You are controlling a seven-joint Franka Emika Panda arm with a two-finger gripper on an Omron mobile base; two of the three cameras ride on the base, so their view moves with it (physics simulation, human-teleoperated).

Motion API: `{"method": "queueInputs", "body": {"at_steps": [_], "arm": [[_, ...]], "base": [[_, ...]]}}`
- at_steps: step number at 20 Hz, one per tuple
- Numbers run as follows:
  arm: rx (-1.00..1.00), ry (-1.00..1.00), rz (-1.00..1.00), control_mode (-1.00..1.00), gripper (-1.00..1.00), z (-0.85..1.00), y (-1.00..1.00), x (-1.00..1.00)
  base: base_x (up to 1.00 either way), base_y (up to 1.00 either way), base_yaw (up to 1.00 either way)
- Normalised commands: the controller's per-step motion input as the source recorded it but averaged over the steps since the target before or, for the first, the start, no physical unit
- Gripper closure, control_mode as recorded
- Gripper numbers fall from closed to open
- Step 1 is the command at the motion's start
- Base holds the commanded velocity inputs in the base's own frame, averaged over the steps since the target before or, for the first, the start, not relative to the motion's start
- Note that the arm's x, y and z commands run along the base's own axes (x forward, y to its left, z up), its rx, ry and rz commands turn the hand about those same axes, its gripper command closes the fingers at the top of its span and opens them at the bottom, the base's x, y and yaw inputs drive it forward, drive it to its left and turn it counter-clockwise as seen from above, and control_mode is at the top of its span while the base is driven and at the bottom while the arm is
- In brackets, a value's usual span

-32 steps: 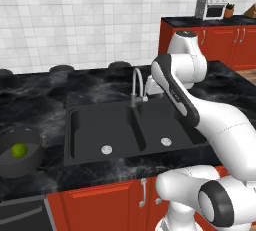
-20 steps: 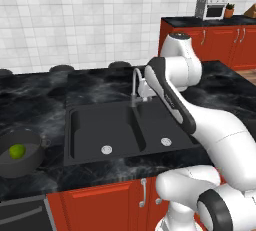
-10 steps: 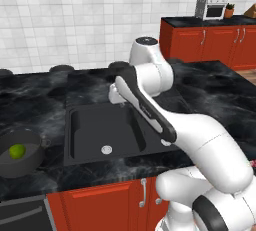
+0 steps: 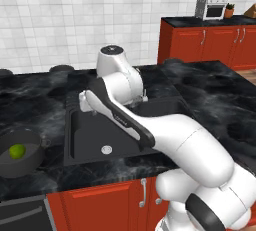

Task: Dump the lime from the pot into the sink. Then turn on the water and wash the lime. Then turn off the water and put the lime back in the pot.

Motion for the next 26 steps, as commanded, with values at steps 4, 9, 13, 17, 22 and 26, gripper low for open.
{"method": "queueInputs", "body": {"at_steps": [4, 9, 13, 17, 22, 26], "arm": [[0.00, 0.00, 0.00, -1.00, -1.00, -0.33, 0.66, 0.00], [0.02, 0.00, 0.00, -1.00, -1.00, -0.30, 0.59, 0.00], [0.05, 0.00, 0.00, -1.00, -1.00, -0.24, 0.61, 0.00], [0.06, 0.00, 0.00, -1.00, -1.00, -0.20, 0.59, 0.00], [0.05, 0.02, 0.00, -1.00, -1.00, -0.24, 0.52, 0.00], [0.05, 0.02, 0.00, -1.00, -1.00, -0.25, 0.40, 0.04]], "base": [[0.00, 0.00, 0.00], [0.00, 0.00, 0.00], [0.00, 0.00, 0.00], [0.00, 0.00, 0.00], [0.00, 0.00, 0.00], [0.00, 0.00, 0.00]]}}
